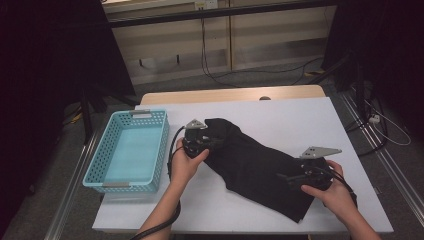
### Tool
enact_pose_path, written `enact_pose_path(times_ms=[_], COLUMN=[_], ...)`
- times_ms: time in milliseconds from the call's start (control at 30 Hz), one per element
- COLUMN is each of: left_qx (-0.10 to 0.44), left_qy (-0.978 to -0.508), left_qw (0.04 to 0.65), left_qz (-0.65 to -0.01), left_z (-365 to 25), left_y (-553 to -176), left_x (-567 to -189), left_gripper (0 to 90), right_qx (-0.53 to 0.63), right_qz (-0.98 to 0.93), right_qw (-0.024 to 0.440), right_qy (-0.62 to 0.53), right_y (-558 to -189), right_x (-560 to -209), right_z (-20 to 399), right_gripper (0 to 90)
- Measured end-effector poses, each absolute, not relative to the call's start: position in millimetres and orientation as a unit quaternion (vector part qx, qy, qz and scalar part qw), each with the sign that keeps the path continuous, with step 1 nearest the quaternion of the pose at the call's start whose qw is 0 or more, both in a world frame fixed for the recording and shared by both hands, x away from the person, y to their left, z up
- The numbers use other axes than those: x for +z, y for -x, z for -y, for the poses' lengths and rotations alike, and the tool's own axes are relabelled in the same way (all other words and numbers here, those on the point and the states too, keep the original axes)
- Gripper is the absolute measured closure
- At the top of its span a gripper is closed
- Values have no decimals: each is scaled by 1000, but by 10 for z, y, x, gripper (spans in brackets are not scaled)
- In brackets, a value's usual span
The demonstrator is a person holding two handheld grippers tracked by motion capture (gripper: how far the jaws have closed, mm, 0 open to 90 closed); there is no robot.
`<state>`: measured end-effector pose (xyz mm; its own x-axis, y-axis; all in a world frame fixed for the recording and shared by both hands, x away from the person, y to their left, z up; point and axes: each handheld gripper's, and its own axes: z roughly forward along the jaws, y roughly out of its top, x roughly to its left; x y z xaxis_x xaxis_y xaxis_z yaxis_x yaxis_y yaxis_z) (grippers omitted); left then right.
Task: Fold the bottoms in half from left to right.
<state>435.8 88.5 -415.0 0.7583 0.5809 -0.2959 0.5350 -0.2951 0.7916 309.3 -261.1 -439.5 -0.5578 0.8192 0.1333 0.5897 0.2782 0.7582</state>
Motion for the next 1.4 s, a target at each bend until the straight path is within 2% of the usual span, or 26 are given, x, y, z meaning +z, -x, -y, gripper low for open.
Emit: enact_pose_path(times_ms=[500,767,967,1167,1200,1233,1267,1300,1400], left_qx=[2,-36,-39,-74,-78,-81,-81,-81,-62], left_qy=[-823,-848,-848,-849,-849,-850,-848,-848,-845], left_qw=[489,468,475,479,477,475,473,473,471], left_qz=[-288,-246,-232,-212,-213,-215,-226,-226,-245], left_z=[-719,-527,-510,-379,-369,-360,-364,-364,-436], left_y=[-4126,-3948,-3870,-3767,-3764,-3766,-3786,-3786,-3848], left_x=[-4028,-4105,-4067,-4059,-4067,-4080,-4095,-4095,-4087], left_gripper=[838,835,834,824,776,776,593,511,371], right_qx=[398,396,395,397,398,398,398,398,400], right_qz=[-791,-793,-793,-792,-792,-792,-792,-792,-793], right_qw=[143,142,143,144,143,143,142,142,142], right_qy=[-442,-440,-441,-440,-440,-440,-440,-440,-437], right_y=[-3101,-3093,-3092,-3095,-3098,-3098,-3100,-3100,-3105], right_x=[-4413,-4422,-4427,-4417,-4420,-4420,-4423,-4423,-4409], right_z=[2555,2529,2524,2517,2519,2519,2514,2514,2483], right_gripper=[141,141,141,141,141,141,141,141,141])
